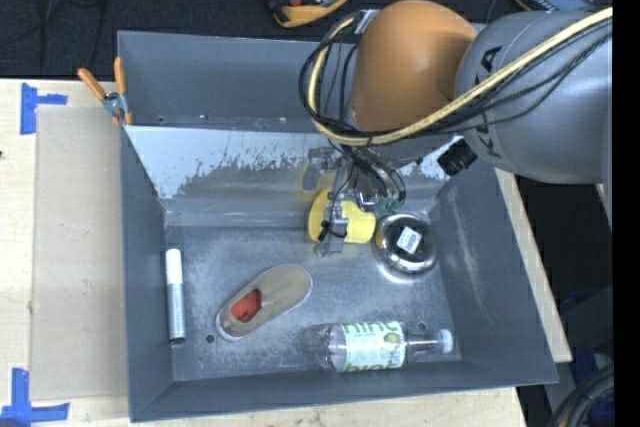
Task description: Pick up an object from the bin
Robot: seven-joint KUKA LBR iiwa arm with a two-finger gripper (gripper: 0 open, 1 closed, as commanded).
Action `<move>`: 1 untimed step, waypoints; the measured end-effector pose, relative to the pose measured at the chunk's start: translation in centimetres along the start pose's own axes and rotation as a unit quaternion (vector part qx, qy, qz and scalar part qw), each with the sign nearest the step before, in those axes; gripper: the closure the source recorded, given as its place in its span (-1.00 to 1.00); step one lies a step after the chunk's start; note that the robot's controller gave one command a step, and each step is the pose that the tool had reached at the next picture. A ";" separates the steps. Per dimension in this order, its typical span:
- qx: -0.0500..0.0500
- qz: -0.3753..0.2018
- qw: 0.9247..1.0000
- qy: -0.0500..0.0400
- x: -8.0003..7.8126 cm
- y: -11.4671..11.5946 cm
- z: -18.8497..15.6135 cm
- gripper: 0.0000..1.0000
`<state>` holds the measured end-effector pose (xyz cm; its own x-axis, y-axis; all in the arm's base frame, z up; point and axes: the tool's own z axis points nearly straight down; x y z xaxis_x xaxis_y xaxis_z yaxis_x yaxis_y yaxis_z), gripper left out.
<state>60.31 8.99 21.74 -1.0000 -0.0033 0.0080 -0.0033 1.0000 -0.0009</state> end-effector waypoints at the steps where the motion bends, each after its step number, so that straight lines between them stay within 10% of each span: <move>1: 0.002 0.016 1.000 0.003 3.8 -7.4 2.7 -1.00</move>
Offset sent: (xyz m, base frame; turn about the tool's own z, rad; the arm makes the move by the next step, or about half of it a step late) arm -0.0364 -0.0693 -0.0239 0.0245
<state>56.49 1.57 19.09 -0.9995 0.0288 0.0145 0.0288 0.9996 -0.0044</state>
